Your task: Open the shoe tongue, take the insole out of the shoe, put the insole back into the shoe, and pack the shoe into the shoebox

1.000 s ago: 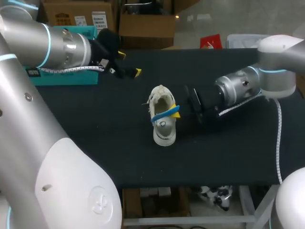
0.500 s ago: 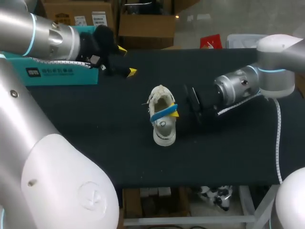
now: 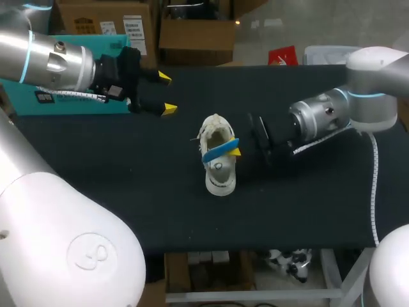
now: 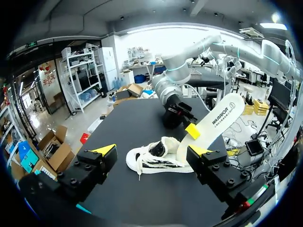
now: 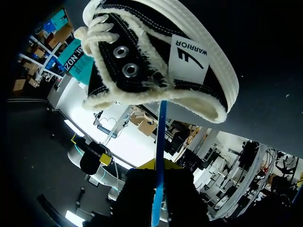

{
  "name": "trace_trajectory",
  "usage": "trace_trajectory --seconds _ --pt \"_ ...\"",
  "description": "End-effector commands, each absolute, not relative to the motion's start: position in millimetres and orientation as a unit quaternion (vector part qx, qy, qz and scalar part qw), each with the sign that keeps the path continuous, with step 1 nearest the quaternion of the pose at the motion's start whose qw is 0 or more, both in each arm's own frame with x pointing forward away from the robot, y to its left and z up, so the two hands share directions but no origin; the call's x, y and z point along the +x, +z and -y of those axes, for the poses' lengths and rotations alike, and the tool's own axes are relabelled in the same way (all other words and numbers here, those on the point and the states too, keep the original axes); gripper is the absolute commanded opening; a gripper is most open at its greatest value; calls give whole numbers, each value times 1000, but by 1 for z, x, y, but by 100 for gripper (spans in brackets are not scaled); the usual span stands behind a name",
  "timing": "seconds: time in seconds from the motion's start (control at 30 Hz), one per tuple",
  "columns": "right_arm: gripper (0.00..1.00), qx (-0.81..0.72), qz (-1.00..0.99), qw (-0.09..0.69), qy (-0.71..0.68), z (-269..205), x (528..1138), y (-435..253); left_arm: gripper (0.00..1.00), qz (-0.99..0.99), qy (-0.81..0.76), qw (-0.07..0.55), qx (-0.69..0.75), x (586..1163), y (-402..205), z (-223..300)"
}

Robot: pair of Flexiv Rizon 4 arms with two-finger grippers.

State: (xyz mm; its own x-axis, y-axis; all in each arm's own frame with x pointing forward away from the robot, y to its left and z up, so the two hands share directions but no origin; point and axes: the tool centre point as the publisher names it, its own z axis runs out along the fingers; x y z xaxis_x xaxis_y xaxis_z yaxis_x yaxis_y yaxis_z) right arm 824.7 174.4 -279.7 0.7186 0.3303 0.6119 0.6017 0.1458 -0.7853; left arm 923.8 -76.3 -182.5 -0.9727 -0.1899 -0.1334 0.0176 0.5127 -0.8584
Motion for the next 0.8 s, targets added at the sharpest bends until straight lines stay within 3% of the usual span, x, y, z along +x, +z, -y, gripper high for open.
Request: trace_trajectory --seconds 0.03,0.8 --pt "0 -652 354 661 -114 -163 813 -275 100 -826 -563 25 25 922 -183 69" --pt "0 -642 348 675 -108 -155 784 -257 100 -829 -536 -23 159 866 -191 77"
